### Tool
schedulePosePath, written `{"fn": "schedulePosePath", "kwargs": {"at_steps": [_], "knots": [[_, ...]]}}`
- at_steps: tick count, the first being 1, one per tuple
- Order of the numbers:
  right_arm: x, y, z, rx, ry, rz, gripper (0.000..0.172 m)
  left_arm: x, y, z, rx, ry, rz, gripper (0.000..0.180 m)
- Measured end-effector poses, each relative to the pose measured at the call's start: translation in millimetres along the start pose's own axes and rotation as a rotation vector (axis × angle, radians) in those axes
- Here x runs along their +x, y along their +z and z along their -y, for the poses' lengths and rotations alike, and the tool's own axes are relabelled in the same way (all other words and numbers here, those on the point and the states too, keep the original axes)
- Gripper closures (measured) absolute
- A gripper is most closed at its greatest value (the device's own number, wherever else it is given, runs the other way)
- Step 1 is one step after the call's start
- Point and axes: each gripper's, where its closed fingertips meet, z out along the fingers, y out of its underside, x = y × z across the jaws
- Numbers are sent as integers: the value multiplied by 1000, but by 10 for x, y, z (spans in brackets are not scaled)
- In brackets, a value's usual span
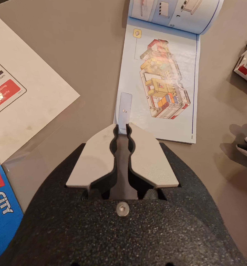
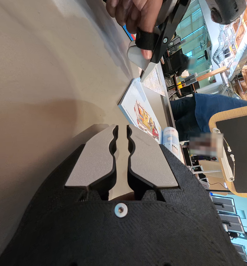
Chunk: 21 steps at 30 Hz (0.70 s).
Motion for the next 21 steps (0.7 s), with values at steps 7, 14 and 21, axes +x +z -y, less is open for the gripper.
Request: {"fn": "schedulePosePath", "kwargs": {"at_steps": [7,14,21], "knots": [[12,-7,-1,0,5,-5,159,-48,31,3,6,-25,16,180],[134,53,-18,-2,65,-28,144,29,-35,178,121,-102,-66,180],[212,248,42,-11,174,39,133,128,-55,314,214,-186,-176,180]]}}
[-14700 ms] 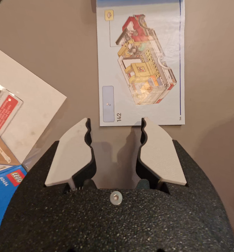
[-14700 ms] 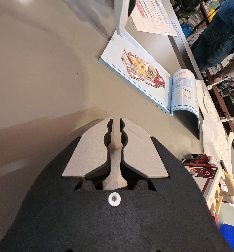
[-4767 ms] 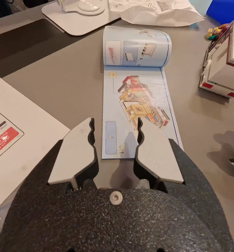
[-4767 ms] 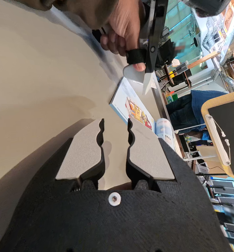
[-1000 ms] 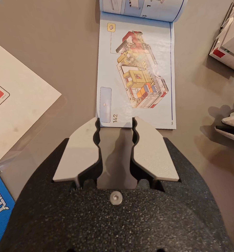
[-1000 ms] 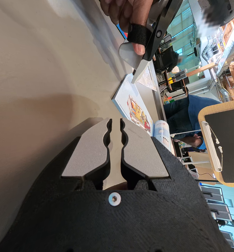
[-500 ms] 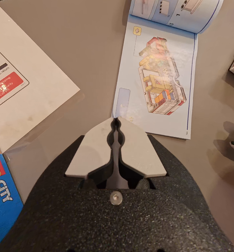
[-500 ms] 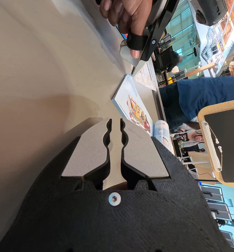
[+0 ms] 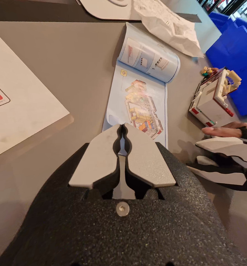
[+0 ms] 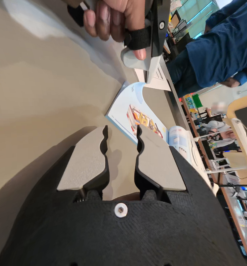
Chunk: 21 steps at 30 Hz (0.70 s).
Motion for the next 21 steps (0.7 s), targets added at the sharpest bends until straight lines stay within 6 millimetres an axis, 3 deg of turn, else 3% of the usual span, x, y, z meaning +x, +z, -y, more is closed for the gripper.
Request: {"fn": "schedulePosePath", "kwargs": {"at_steps": [9,21], "knots": [[-58,180,164,-15,95,68,126,61,25,74,60,-69,-64,180],[220,649,323,-68,393,118,119,118,10,135,100,-91,-107,180]]}}
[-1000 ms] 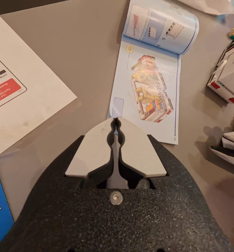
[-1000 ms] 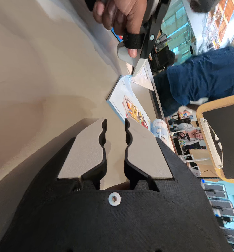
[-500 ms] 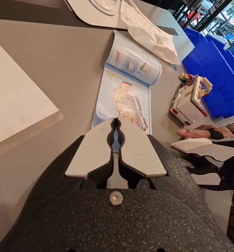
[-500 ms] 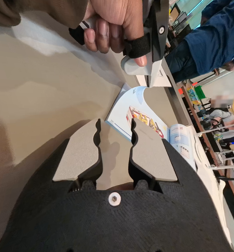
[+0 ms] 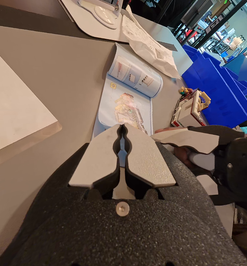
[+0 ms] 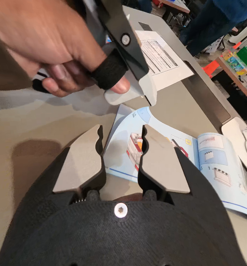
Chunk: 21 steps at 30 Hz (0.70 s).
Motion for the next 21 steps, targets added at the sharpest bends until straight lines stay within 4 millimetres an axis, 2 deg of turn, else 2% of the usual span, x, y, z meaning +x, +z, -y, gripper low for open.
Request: {"fn": "schedulePosePath", "kwargs": {"at_steps": [8,13,16,19,21], "knots": [[166,75,-47,-13,102,21,122,56,-49,89,51,-15,-34,180],[164,89,-57,-13,126,50,121,61,-58,112,67,-21,-38,180],[153,70,-73,-10,114,55,121,-14,-80,63,25,16,14,180],[121,-2,-85,17,117,77,121,-133,-119,-81,-86,91,85,179],[57,-89,-123,27,101,91,122,-232,-160,-139,-136,141,143,160]]}}
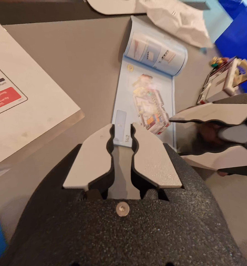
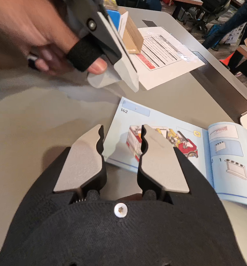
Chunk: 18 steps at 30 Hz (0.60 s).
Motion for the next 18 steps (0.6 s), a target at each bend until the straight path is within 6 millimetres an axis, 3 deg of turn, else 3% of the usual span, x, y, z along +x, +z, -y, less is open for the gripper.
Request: {"fn": "schedulePosePath", "kwargs": {"at_steps": [3,7,18], "knots": [[-101,-168,-63,12,-74,-20,122,-27,-34,-116,-69,76,13,142],[-257,-322,-146,11,-139,-16,123,-15,-64,-232,-134,179,22,134],[-347,-336,-185,0,-205,-1,124,-7,63,-364,-215,243,40,130]]}}
